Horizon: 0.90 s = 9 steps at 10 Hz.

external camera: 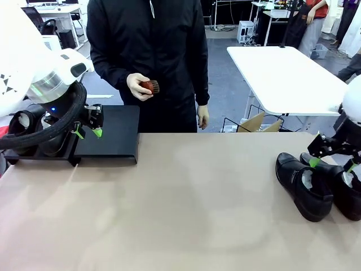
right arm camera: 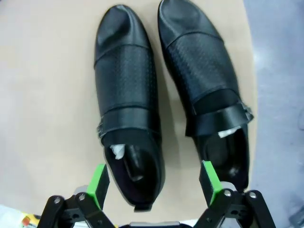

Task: Organize the shoes by placing them on the stand.
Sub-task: Pick up one Shoe and place it in the middle of the table.

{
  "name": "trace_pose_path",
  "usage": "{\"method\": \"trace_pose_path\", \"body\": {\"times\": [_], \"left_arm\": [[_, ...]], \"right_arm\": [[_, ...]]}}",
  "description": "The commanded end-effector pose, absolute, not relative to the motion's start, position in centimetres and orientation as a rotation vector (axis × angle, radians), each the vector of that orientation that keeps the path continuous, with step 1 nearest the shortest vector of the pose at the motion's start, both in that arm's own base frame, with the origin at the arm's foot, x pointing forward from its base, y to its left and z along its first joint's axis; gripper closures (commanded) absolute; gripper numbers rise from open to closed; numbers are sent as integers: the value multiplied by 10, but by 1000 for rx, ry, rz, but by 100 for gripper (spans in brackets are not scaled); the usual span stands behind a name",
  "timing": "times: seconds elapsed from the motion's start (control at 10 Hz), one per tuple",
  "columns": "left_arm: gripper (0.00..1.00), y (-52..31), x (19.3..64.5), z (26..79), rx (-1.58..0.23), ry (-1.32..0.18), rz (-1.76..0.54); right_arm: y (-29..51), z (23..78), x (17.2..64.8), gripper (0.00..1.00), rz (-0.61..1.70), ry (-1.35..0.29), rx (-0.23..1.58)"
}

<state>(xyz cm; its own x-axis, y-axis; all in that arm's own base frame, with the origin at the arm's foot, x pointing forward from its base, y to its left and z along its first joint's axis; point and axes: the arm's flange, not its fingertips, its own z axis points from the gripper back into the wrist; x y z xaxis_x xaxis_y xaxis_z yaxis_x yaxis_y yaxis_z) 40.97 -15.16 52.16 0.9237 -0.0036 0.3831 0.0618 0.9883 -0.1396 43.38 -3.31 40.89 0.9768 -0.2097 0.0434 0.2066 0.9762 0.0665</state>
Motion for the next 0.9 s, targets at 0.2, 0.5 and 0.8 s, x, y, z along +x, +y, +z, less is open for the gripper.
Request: {"method": "trace_pose_path", "body": {"times": [0.2,0.5,0.8], "left_arm": [[55,-150,409,521,-171,-398,-33],[55,-150,409,521,-171,-398,-33],[55,-150,409,521,-171,-398,-33]], "right_arm": [[-48,392,458,2,-49,68,84],[-48,392,456,17,42,75,80],[-47,391,449,34,103,76,105]]}}
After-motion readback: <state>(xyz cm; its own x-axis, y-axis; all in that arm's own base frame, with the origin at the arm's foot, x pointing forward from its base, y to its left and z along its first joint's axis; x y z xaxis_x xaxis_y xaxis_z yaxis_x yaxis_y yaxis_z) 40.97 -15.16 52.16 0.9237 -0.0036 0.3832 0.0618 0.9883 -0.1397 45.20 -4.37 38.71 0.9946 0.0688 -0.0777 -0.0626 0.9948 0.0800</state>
